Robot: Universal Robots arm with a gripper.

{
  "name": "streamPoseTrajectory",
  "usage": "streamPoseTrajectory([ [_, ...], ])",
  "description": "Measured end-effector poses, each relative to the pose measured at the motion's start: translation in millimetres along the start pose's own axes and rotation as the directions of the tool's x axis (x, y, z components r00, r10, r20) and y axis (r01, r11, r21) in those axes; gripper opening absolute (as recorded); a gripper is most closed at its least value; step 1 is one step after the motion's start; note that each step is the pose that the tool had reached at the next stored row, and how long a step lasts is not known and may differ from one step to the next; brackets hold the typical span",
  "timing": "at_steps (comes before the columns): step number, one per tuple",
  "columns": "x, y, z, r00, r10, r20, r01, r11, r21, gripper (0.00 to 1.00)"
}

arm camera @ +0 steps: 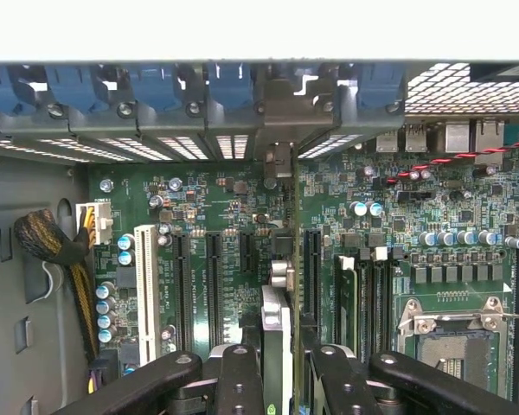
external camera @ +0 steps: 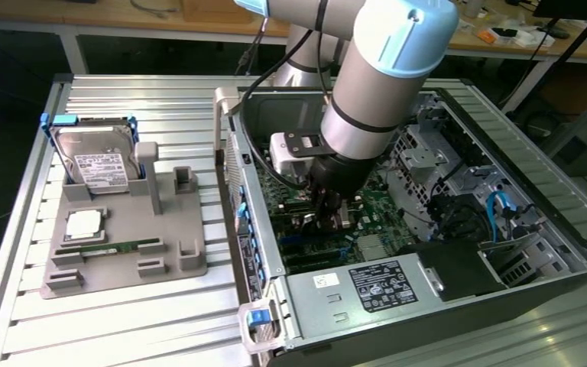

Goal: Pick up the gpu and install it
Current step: 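Insert the gpu into the slot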

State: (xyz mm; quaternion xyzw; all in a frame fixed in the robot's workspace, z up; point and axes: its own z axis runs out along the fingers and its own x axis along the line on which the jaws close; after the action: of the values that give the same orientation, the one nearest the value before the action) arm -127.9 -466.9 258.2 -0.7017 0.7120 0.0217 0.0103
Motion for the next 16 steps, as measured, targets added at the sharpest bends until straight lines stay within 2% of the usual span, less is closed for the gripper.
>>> streamPoseTrajectory([
  [16,0.5,0.0,0.1,1.0,0.0,-0.0001,0.0,1.0,-0.0001,0.27],
])
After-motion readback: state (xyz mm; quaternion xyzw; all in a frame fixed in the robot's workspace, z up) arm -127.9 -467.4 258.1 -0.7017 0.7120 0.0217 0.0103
